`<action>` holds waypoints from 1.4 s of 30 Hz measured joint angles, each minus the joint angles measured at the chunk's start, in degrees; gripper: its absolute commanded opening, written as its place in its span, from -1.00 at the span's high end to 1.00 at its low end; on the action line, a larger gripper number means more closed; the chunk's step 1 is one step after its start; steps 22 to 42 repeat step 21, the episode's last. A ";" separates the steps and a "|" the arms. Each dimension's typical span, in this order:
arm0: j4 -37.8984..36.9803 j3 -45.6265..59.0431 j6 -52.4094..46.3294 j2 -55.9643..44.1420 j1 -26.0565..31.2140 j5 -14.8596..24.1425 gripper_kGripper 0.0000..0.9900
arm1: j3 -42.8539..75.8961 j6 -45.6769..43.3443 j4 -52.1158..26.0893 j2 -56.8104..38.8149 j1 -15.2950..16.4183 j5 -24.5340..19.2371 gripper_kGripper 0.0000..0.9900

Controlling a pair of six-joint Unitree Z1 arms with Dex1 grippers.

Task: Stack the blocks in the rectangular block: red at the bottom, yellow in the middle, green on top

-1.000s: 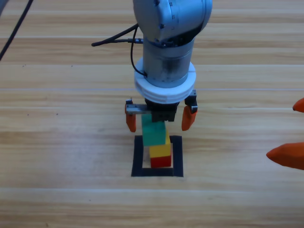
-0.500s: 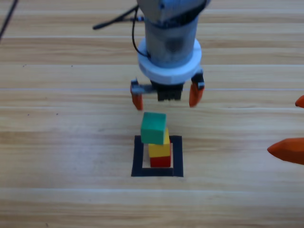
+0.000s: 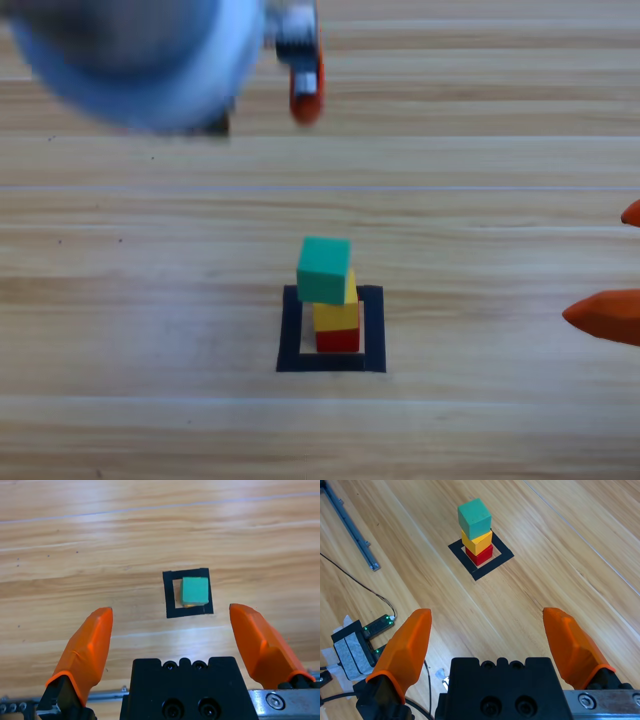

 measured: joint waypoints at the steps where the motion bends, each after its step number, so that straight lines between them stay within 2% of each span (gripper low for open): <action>1: -3.75 5.79 -0.20 -1.11 -1.65 0.65 -1.00 | 0.00 0.00 0.00 0.00 0.00 0.00 -0.98; 2: -7.28 10.42 -0.17 -2.01 -2.58 1.15 -1.00 | 0.00 0.00 0.00 0.00 0.00 0.00 -0.98; 5: -33.94 39.14 7.72 -10.82 -5.19 1.73 -1.00 | 0.02 0.00 -0.06 0.00 0.01 0.00 -0.98; 7: -44.12 51.95 13.02 -16.28 -6.03 1.72 -1.00 | 0.02 0.00 -0.08 0.00 0.01 0.00 -0.98; 9: -44.56 54.97 13.96 -20.38 -6.16 1.73 -1.00 | 0.02 0.00 -0.10 0.00 0.01 0.00 -0.98; 15: -44.72 53.79 15.74 -25.85 -6.24 1.76 -1.00 | 0.03 0.00 -0.12 0.00 0.01 0.00 -0.98; 42: -44.99 53.80 15.89 -25.92 -6.24 1.76 -1.00 | 0.03 0.00 -0.13 0.01 0.01 0.00 -0.98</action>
